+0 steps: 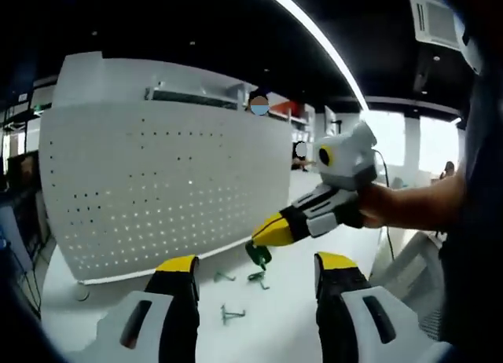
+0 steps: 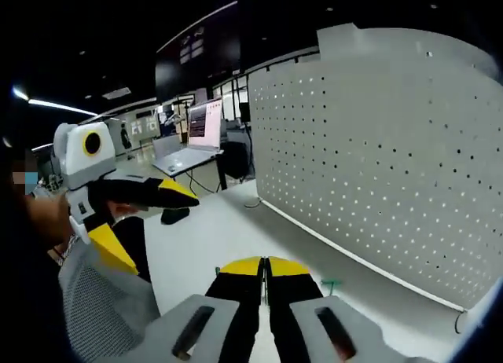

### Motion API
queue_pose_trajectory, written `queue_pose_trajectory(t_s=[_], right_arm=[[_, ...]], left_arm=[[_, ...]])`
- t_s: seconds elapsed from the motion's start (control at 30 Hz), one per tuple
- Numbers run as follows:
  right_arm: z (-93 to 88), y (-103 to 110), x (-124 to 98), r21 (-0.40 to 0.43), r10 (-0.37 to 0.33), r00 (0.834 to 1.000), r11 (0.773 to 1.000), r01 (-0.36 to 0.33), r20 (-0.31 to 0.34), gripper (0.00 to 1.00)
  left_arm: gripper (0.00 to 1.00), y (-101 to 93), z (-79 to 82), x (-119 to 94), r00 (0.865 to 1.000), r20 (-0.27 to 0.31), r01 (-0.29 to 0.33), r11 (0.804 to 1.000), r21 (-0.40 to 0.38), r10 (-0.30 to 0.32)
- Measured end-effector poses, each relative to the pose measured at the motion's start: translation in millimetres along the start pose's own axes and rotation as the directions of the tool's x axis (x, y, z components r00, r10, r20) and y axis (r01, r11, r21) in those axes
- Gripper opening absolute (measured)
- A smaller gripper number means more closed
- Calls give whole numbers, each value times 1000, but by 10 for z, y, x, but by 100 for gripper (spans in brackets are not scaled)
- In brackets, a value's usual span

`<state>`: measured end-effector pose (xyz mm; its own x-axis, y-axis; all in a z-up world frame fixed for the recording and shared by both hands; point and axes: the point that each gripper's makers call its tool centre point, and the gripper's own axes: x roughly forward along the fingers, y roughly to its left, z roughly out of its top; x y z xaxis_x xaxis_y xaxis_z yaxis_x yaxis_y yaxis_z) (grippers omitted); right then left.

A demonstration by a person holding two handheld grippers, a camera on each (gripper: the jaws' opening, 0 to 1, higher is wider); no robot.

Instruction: Insert the hook assembly into the mounting plate slot until the hook locks in place.

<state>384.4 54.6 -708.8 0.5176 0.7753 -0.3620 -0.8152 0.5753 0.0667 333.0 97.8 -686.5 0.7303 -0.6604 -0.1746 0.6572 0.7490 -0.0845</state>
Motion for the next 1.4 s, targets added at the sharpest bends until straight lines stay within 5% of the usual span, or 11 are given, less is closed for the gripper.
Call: queue_pose_trajectory(t_s=[0.17, 0.7, 1.4], right_arm=[[142, 48, -22, 10, 4, 999, 1000, -5, 42, 0], [402, 144, -91, 43, 18, 992, 999, -24, 123, 0], [540, 230, -146, 70, 32, 986, 997, -44, 161, 0]], left_arm=[[50, 19, 30, 53, 1000, 16, -11, 998, -68, 12], [24, -42, 168, 252, 998, 43, -44, 999, -20, 45], [12, -36, 259, 340, 996, 80, -27, 999, -25, 29]])
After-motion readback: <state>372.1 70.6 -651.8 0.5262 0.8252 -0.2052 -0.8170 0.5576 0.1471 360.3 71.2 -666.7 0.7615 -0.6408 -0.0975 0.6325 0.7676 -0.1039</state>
